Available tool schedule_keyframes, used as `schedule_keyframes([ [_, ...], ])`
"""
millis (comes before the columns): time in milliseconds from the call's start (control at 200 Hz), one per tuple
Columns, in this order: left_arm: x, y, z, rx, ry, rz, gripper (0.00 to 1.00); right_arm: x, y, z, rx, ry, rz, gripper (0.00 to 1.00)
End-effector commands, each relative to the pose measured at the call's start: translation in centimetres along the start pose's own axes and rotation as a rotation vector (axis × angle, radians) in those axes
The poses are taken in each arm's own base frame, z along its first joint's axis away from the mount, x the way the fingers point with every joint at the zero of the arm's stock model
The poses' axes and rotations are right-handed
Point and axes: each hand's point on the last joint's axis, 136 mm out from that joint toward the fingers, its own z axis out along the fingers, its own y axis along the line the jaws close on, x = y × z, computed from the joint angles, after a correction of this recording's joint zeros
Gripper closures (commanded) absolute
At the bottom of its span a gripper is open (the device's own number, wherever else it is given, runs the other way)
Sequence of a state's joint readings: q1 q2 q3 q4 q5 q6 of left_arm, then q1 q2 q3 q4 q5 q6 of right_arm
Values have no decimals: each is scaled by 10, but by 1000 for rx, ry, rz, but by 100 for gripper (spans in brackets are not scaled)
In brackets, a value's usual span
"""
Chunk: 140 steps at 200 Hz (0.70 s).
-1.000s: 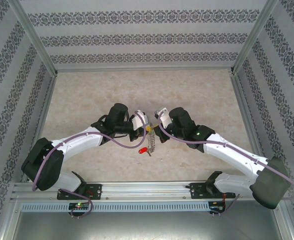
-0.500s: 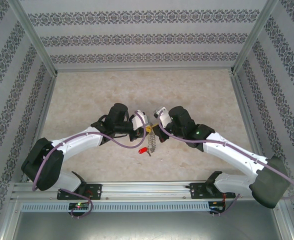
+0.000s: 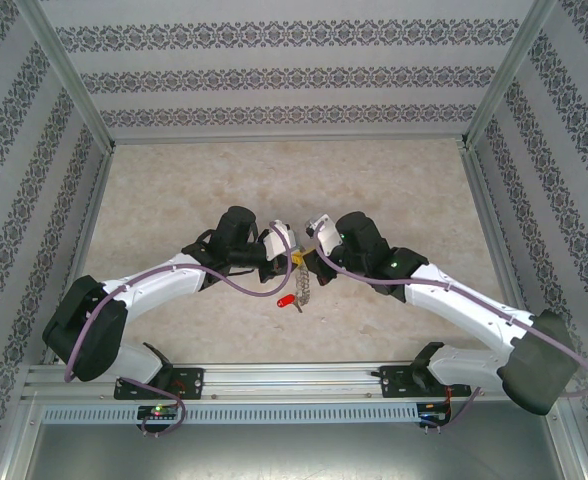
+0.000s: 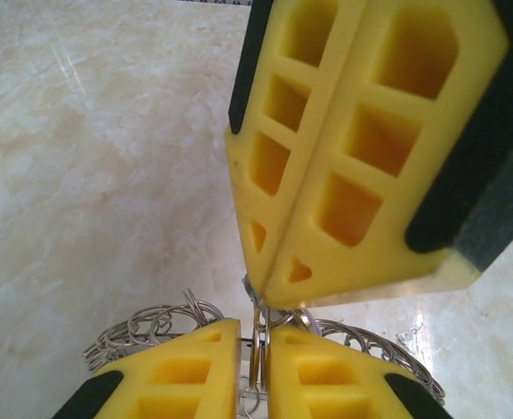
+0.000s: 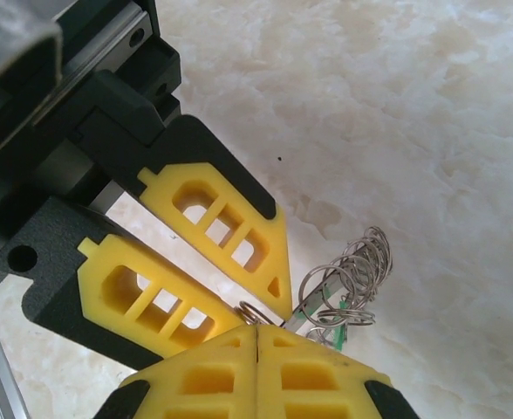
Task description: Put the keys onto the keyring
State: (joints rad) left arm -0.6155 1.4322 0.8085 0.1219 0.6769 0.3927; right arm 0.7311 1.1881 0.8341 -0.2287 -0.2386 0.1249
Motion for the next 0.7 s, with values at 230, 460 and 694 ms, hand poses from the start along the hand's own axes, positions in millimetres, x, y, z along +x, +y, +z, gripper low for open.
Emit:
schedule_keyframes([
  [230,-21,-3,-3,13,-59,44,100,-11,10,3,-46,-11,-22,100],
  [460,-25,-4,-5,5,-80,40,100,-4,6,4,-37,1,-3,100],
  [694,-32,0,-11,-40,-129,50,100,-5,2,0,-9,10,10,100],
])
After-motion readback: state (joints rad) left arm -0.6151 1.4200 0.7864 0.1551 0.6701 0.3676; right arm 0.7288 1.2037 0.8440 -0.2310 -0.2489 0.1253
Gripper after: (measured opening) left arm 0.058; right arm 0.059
